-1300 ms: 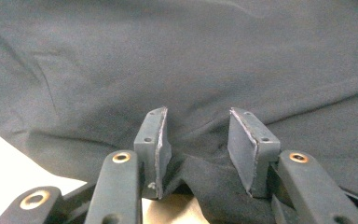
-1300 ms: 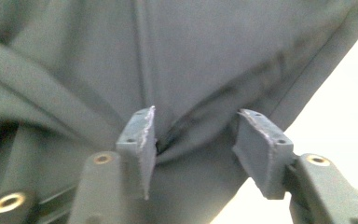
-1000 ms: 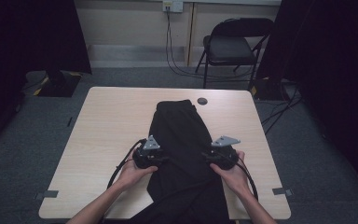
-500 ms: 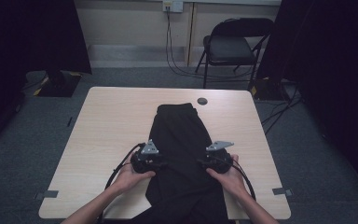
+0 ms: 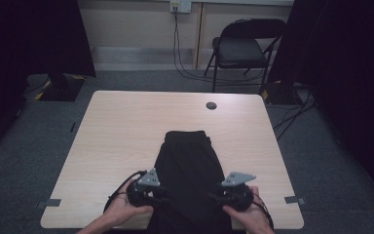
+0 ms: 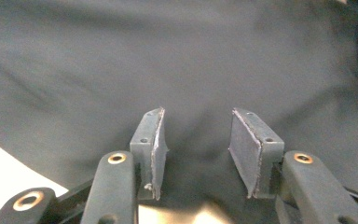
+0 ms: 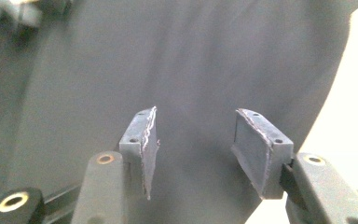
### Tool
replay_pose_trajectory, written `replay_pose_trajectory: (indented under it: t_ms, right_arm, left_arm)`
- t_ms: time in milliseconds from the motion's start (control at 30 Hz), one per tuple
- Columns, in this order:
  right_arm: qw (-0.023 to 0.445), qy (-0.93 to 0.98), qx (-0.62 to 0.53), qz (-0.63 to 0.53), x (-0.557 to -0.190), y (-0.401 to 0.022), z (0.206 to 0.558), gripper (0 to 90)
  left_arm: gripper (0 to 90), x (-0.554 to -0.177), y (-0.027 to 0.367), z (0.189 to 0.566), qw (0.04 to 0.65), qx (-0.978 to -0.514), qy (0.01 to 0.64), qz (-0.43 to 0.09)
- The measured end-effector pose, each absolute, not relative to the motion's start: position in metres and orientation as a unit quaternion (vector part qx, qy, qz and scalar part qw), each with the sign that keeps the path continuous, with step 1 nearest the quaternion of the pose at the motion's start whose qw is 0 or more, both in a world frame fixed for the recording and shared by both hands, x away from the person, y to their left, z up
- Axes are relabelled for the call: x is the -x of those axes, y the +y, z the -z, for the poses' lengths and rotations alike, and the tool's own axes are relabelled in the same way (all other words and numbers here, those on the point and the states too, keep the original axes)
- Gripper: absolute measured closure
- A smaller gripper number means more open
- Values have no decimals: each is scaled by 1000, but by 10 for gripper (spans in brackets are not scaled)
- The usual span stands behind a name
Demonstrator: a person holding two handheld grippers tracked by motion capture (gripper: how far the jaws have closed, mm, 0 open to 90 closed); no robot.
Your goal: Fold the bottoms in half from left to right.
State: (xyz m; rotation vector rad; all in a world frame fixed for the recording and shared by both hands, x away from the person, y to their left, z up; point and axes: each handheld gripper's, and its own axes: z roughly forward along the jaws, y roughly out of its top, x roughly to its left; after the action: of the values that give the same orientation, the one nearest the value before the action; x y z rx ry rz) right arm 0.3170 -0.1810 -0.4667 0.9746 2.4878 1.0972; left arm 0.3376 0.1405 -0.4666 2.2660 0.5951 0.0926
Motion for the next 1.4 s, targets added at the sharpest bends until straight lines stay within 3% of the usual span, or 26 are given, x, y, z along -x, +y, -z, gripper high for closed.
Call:
replay_pose_trajectory:
  t_ms: [100, 167, 200, 233, 267, 333, 400, 467, 600, 800, 967, 1033, 1067, 1200, 1267, 1367, 1400]
  right_arm:
    - [161, 818, -372, -408, -371, -182, 453, 528]
    - [166, 817, -375, -406, -387, -180, 452, 534]
    - [170, 807, -391, -408, -418, -176, 452, 535]
    - [170, 807, -391, -408, -418, -176, 452, 535]
    - [167, 802, -407, -405, -446, -172, 457, 513]
    - [164, 799, -413, -405, -454, -171, 461, 494]
    - [156, 803, -419, -394, -471, -165, 472, 419]
    - [164, 809, -422, -374, -478, -160, 482, 356]
    - [148, 809, -429, -374, -481, -159, 491, 326]
    - [155, 814, -414, -377, -478, -155, 499, 328]
    - [163, 816, -404, -379, -476, -153, 500, 434]
    - [155, 816, -401, -386, -473, -151, 499, 570]
    - [155, 816, -401, -386, -473, -151, 499, 570]
    - [145, 813, -406, -393, -469, -149, 499, 732]
    - [147, 813, -400, -396, -465, -148, 498, 792]
    - [146, 803, -403, -413, -461, -149, 495, 820]
    - [144, 801, -405, -418, -460, -150, 493, 823]
  left_arm:
    - [555, -378, 148, 458, 399, -869, 283, -70]
    - [555, -392, 150, 459, 395, -866, 296, -77]
    - [565, -401, 151, 460, 396, -862, 306, -80]
    - [565, -412, 153, 461, 400, -856, 317, -85]
    - [567, -429, 157, 468, 413, -836, 351, -87]
    - [567, -441, 157, 475, 402, -835, 366, -88]
    - [541, -449, 158, 481, 404, -829, 376, -91]
    - [472, -452, 154, 482, 414, -819, 387, -88]
    - [418, -454, 147, 489, 379, -842, 369, -107]
    - [361, -455, 146, 494, 383, -842, 368, -95]
    - [340, -457, 142, 497, 396, -838, 361, -102]
    - [330, -457, 140, 498, 400, -836, 360, -108]
    - [330, -456, 138, 498, 397, -839, 356, -111]
    - [450, -455, 139, 497, 384, -846, 345, -132]
    - [644, -454, 140, 497, 393, -843, 348, -114]
    - [824, -455, 144, 496, 406, -838, 351, -100]
    - [847, -456, 146, 494, 412, -834, 354, -95]
